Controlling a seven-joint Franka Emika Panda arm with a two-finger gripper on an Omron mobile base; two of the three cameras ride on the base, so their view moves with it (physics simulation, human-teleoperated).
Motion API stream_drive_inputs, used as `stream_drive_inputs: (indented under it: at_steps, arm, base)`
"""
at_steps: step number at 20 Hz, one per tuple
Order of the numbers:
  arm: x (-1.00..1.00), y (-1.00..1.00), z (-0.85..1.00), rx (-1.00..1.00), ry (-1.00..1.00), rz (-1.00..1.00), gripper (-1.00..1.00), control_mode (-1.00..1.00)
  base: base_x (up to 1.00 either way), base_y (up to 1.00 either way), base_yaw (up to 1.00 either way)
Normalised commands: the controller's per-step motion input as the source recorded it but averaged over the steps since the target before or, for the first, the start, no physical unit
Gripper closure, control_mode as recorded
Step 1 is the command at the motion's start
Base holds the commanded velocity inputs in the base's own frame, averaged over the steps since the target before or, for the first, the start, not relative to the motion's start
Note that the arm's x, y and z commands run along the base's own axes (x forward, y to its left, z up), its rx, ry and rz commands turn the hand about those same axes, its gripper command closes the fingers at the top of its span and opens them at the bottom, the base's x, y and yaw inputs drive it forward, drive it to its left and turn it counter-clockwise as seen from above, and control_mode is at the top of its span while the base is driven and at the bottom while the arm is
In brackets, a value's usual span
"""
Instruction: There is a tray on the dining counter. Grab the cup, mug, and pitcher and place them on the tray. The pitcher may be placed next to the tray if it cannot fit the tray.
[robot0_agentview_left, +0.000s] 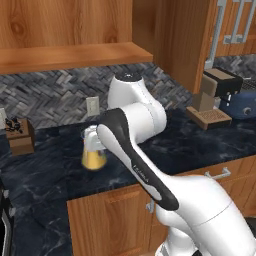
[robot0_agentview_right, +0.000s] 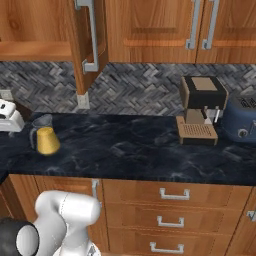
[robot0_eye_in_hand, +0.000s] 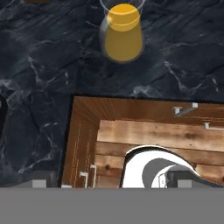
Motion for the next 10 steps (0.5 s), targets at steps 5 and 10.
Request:
stream_drive_inputs:
  at_steps: [5, 10]
  arm:
    - [0.62, 0.24, 0.00, 0.00, 0.00, -0.42, -1.00, -1.00]
    - [0.41, 0.01, -0.06, 0.00, 0.02, -0.40, -1.00, -1.00]
  base:
    - [0.00, 0.00, 0.00]
    - [0.00, 0.00, 0.00]
